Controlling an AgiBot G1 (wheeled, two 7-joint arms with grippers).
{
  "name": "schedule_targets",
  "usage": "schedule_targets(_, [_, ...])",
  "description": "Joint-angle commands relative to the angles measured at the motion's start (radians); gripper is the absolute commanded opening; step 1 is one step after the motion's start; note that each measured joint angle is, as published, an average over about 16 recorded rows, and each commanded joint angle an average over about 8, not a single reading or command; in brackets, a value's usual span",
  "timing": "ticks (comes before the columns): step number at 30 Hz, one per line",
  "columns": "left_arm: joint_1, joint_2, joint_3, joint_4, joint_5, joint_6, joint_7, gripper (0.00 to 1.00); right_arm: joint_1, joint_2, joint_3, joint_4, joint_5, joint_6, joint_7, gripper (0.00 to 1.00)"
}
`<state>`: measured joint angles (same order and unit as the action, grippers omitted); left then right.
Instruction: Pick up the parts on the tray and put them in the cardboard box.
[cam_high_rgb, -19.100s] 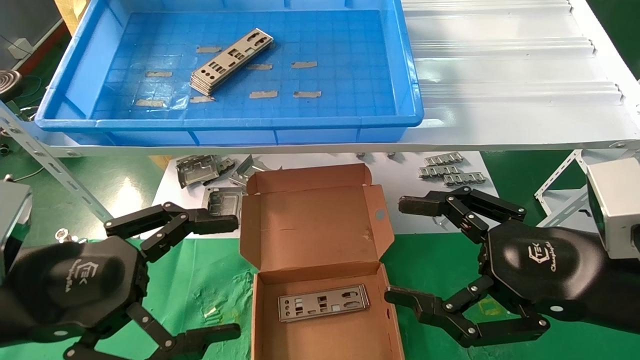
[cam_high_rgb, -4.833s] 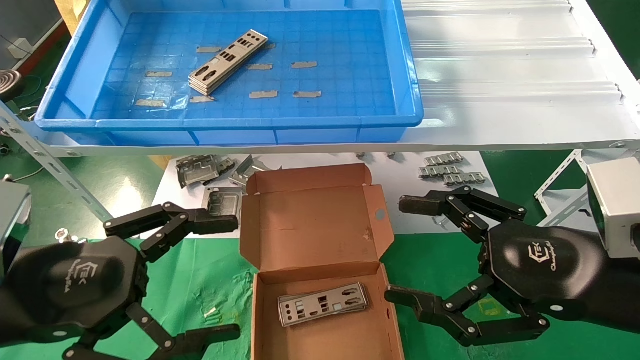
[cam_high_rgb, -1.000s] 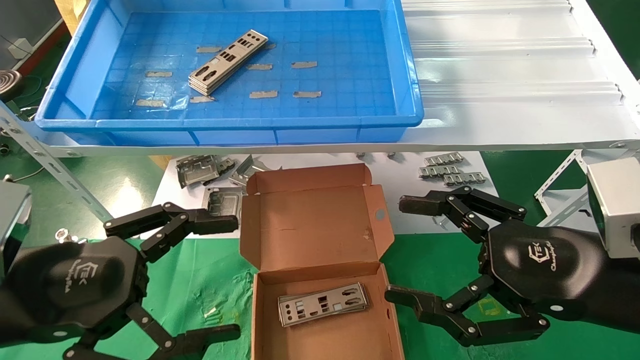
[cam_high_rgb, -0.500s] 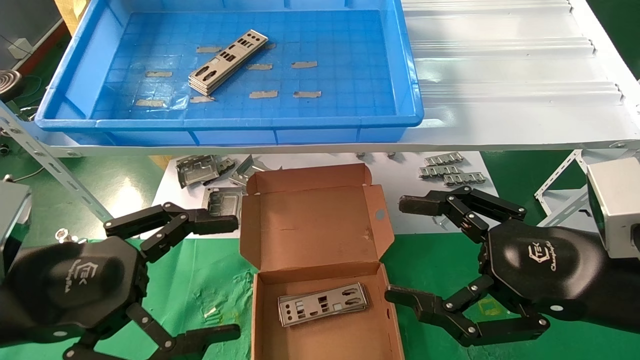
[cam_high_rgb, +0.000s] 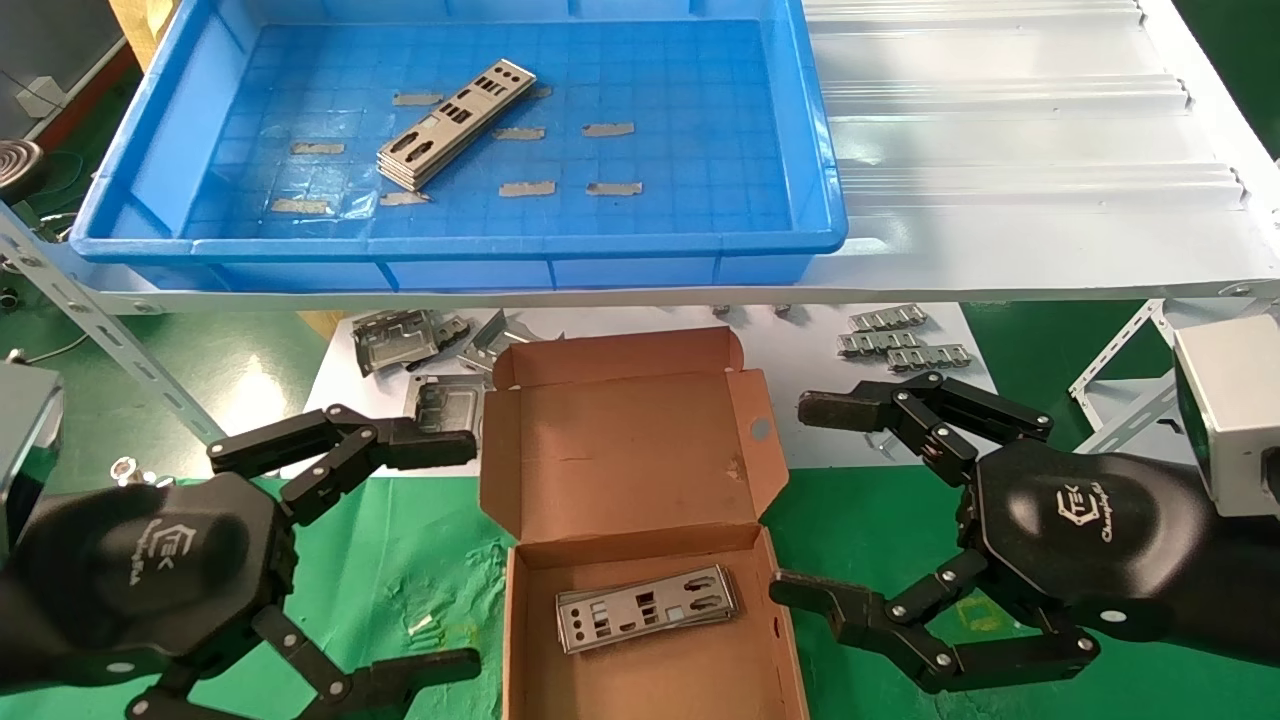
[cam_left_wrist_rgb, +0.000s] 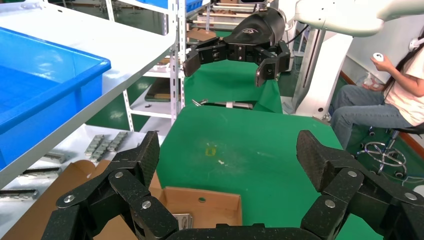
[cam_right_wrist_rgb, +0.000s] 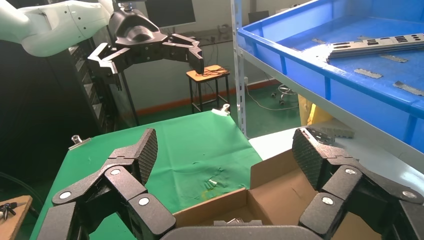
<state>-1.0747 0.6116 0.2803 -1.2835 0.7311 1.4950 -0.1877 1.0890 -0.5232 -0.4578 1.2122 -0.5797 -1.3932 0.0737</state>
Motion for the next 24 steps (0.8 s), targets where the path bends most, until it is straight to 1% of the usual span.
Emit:
schedule_targets(1, [0.0,0.0,0.0,0.0,0.0,0.0,0.0,1.0,0.0,0.0,0.0,0.0,0.0,0.0,0.0,1.0])
schedule_targets(24, [0.0,0.0,0.0,0.0,0.0,0.0,0.0,1.0,0.0,0.0,0.0,0.0,0.0,0.0,0.0,1.0])
